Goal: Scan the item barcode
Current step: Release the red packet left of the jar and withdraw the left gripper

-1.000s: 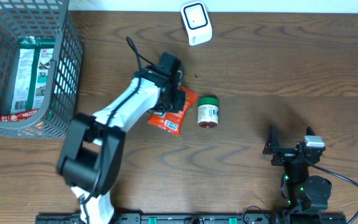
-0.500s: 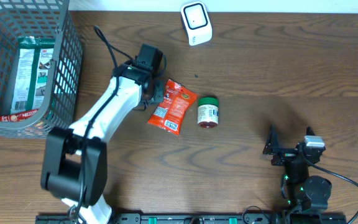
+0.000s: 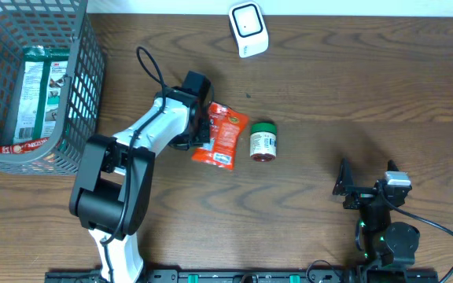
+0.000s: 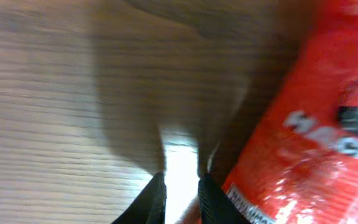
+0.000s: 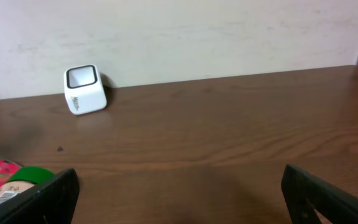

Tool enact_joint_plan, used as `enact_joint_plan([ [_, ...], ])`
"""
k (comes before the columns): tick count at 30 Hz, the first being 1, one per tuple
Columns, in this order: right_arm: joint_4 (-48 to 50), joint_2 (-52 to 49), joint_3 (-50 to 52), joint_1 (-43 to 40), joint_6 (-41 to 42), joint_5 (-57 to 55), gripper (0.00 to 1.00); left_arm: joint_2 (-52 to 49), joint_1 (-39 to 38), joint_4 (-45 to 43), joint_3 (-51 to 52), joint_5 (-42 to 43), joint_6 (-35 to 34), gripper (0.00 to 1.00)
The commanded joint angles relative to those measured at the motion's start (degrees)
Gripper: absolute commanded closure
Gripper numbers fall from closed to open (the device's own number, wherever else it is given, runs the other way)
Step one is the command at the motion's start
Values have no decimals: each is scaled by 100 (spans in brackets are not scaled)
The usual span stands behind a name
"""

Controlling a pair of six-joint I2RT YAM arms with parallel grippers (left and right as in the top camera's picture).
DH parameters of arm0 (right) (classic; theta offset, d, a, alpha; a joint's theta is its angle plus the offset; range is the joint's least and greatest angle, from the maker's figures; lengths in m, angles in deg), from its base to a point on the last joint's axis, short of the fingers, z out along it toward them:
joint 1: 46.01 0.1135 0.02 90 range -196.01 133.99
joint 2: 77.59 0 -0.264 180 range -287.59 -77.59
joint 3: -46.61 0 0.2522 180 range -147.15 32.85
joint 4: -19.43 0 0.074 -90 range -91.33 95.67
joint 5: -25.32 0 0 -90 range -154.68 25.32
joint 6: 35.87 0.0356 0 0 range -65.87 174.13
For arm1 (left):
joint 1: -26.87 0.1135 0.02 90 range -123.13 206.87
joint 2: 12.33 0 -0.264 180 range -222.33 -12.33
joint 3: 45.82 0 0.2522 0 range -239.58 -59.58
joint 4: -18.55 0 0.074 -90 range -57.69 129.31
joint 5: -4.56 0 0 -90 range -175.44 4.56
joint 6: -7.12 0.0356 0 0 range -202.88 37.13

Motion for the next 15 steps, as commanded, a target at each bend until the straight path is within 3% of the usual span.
enact_joint_plan([
  [1,-24,9,7,4,-35,-13,1,-52,-166,4,11,444,-70,79],
  [15,-22,9,7,4,-35,-13,1,393,-302,-17,-44,-205,120,73],
])
